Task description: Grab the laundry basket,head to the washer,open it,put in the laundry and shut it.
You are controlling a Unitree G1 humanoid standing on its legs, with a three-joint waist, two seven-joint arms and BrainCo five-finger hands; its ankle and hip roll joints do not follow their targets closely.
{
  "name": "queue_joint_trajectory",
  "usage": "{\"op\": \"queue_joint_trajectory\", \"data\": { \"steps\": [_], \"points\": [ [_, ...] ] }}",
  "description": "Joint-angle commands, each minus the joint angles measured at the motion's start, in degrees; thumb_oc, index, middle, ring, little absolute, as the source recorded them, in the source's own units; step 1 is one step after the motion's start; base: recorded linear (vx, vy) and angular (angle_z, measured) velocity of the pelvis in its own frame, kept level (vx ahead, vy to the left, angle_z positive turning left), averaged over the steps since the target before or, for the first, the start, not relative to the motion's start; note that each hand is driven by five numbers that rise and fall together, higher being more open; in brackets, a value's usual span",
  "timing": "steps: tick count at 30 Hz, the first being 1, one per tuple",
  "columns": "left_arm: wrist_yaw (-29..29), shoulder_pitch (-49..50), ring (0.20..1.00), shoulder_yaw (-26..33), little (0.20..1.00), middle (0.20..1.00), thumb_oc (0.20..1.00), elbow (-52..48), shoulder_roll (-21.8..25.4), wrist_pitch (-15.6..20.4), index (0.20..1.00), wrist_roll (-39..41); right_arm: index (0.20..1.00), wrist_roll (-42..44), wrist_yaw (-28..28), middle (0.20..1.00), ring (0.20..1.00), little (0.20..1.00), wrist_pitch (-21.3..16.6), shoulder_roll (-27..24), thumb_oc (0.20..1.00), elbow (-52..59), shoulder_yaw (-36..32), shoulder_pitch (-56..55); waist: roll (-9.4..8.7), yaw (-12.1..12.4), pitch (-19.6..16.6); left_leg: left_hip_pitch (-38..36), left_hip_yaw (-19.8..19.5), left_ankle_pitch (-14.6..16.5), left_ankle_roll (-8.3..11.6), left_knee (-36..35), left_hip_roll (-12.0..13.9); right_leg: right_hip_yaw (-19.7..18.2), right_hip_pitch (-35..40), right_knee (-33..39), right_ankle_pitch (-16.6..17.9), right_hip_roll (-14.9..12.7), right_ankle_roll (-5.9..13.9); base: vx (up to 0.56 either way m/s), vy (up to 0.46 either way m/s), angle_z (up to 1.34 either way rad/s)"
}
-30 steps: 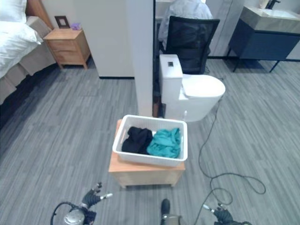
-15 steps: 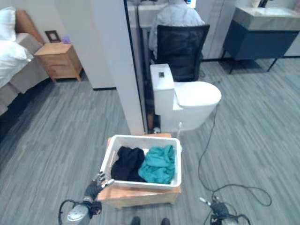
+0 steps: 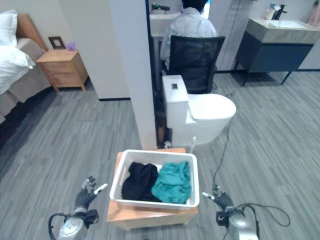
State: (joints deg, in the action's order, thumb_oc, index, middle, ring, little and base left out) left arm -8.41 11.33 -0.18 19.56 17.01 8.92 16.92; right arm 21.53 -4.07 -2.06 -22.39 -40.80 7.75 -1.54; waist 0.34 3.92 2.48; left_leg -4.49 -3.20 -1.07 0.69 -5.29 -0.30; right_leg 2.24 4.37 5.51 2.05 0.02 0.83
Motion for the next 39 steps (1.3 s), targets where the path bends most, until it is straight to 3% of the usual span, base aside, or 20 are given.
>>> {"op": "queue_joint_trajectory", "data": {
  "steps": [1, 10, 19, 21, 23, 32, 39],
  "points": [
    [-0.46, -1.97, 1.000, 1.44, 1.000, 1.000, 1.000, -0.71, 5.02, 1.42, 1.000, -8.00, 1.000, -0.69, -0.71, 1.000, 1.000, 1.000, -1.44, -1.37, 1.000, 1.06, -2.59, 0.29, -2.56, 0.83, -2.09, -0.99, -0.71, 3.94, 1.48, 0.29, 2.52, 1.48, -0.29, -0.51, -1.22, -5.83, 5.06, 0.00, 0.000, 0.00],
    [1.79, -9.28, 1.000, -1.98, 1.000, 1.000, 1.000, 7.05, 7.75, -1.60, 1.000, -13.89, 1.000, -2.37, 2.52, 1.000, 1.000, 1.000, -1.38, -1.79, 1.000, 4.92, -7.04, 2.00, -1.17, -0.80, -2.35, -0.20, 0.08, 3.82, 1.95, 0.29, 3.06, 0.99, -1.53, -0.51, -1.01, -5.59, 5.31, 0.00, 0.000, 0.00],
    [5.01, -17.97, 1.000, -7.49, 1.000, 1.000, 1.000, 14.03, 7.54, -3.75, 1.000, -3.91, 1.000, -1.48, 1.33, 1.000, 1.000, 1.000, -0.12, -4.02, 1.000, 8.90, -3.92, 7.23, 0.50, -2.64, -1.06, 4.83, 0.86, 2.20, 2.07, 0.29, 3.77, 0.17, -7.00, -0.51, 0.33, -4.68, 5.23, -0.10, 0.015, -0.09],
    [3.77, -24.65, 1.000, -9.59, 1.000, 1.000, 1.000, 15.67, 7.14, -3.37, 1.000, 3.03, 1.000, -2.05, 2.43, 1.000, 1.000, 1.000, -0.40, -4.68, 1.000, 11.86, -1.14, 11.13, 0.51, -3.37, 1.90, 9.76, 0.81, 0.47, 2.10, 0.29, 3.90, 0.05, -11.90, -0.51, 1.84, -4.45, 5.22, -0.35, -0.002, -0.14],
    [2.74, -28.20, 1.000, -10.67, 1.000, 1.000, 1.000, 16.67, 7.01, -3.26, 1.000, 2.96, 1.000, -2.05, 3.11, 1.000, 1.000, 1.000, -0.78, -4.46, 1.000, 12.92, -0.04, 12.72, 0.23, -3.37, 3.00, 11.68, 0.57, -0.26, 1.99, 0.29, 3.74, 0.17, -13.72, -0.51, 2.45, -4.36, 5.16, -0.22, -0.013, -0.01],
    [-5.35, -37.86, 1.000, -10.97, 1.000, 1.000, 1.000, 26.46, 4.47, -1.90, 1.000, -2.85, 1.000, -2.90, 4.33, 1.000, 1.000, 1.000, -1.91, -1.67, 1.000, 16.00, 3.47, 13.33, -1.54, -4.05, 5.64, 16.48, 0.12, -2.21, 1.88, 0.50, 3.16, 0.25, -18.08, -1.24, 3.57, -5.29, 4.89, -0.07, -0.010, 0.00],
    [-12.56, -35.95, 1.000, -6.46, 1.000, 1.000, 1.000, 20.08, 8.78, 1.29, 1.000, -7.39, 1.000, -2.07, 5.17, 1.000, 1.000, 1.000, -4.22, -1.11, 1.000, 14.60, 3.22, 11.20, -1.83, -3.81, 5.98, 16.79, 0.25, -1.97, 2.09, 1.13, 2.93, 0.09, -18.33, -1.82, 3.25, -5.74, 4.86, 0.00, 0.000, 0.02]
  ]
}}
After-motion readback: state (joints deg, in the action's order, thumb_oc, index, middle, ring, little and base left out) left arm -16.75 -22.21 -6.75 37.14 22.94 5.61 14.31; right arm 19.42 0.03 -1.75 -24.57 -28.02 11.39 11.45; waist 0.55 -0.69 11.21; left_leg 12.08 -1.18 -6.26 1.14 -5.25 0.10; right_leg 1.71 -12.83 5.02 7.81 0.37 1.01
